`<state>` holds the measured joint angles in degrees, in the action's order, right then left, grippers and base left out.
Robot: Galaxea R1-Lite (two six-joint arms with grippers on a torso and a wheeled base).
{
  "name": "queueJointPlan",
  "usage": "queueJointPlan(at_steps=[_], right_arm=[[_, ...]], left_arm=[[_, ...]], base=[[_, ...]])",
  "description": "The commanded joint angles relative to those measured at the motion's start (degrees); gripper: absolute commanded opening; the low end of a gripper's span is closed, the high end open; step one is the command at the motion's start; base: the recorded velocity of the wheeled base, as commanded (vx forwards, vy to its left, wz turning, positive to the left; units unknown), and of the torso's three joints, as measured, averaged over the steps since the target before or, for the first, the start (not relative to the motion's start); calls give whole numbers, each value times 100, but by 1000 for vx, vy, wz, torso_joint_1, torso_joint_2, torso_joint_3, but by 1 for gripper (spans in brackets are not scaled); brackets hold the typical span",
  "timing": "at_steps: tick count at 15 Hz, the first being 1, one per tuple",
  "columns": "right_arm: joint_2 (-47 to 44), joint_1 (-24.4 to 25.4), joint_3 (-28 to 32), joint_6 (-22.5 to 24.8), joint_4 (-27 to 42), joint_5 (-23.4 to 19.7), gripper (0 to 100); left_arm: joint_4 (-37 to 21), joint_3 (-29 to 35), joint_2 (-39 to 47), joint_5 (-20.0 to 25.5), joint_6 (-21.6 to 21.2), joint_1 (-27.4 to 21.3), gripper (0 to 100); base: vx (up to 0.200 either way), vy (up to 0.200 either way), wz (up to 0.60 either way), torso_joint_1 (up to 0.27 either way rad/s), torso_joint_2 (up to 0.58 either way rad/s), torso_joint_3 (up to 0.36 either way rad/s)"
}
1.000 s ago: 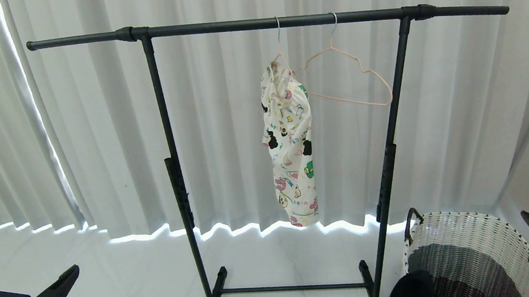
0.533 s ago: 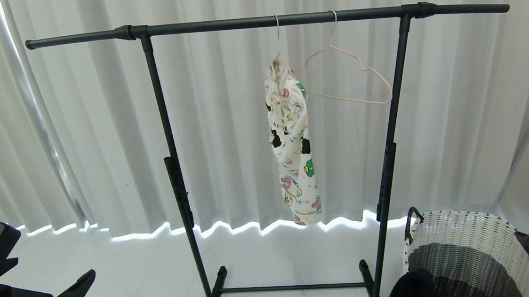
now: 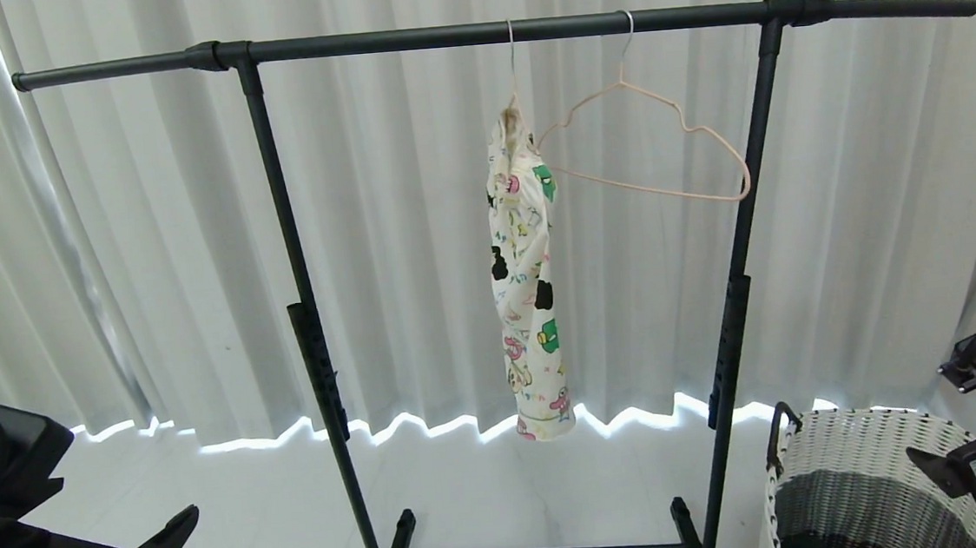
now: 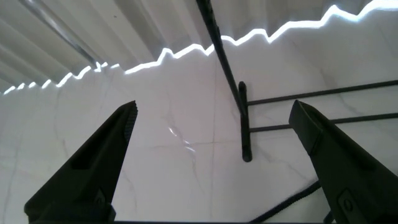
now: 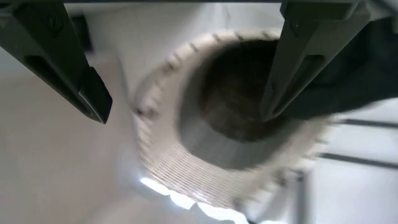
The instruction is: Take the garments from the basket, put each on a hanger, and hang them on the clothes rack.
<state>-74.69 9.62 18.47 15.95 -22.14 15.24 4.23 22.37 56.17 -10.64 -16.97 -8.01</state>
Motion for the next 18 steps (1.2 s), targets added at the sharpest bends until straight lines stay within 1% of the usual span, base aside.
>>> queueJointPlan(at_steps=[1, 3, 4, 5, 6, 9, 11, 13, 16, 18], right_arm=[[7, 14, -28, 278, 17, -662, 100], [-98, 110, -230, 691, 34, -1533, 100], [-230, 216, -379, 875, 34, -1787, 100], [-388, 357, -493, 989, 34, -1875, 100], [-564, 532, -634, 1025, 34, -1884, 100], [-986, 954, -1153, 1016, 25, -1875, 100], [-1232, 1148, -1267, 1007, 17, -1867, 100], [-1425, 1156, -1223, 998, -1, -1849, 100], [-2058, 1148, -845, 919, -89, -1849, 100], [-2375, 1130, -748, 910, -186, -1796, 100]], left_arm=[[-1, -48, -19, 1, -17, -43, 100], [-1, -48, -54, -8, -17, -219, 100], [-1, -48, -89, -8, -17, -324, 100], [-1, -48, -98, -8, -17, -447, 100], [-1, -48, -124, -8, -17, -544, 100], [-1, -57, -247, -17, -17, -623, 100], [-1, -57, -353, -26, -17, -623, 100], [-1, -48, -370, -34, -17, -623, 100], [-1, -48, -432, -34, -17, -614, 100], [-1, -57, -511, -52, -17, -605, 100]], base=[[200, 0, 0, 2, 7, -2], [0, 0, 0, 0, 0, 0], [0, 0, 0, 0, 0, 0], [0, 0, 0, 0, 0, 0], [0, 0, 0, 0, 0, 0], [0, 0, 0, 0, 0, 0], [0, 0, 0, 0, 0, 0], [0, 0, 0, 0, 0, 0], [0, 0, 0, 0, 0, 0], [0, 0, 0, 0, 0, 0]])
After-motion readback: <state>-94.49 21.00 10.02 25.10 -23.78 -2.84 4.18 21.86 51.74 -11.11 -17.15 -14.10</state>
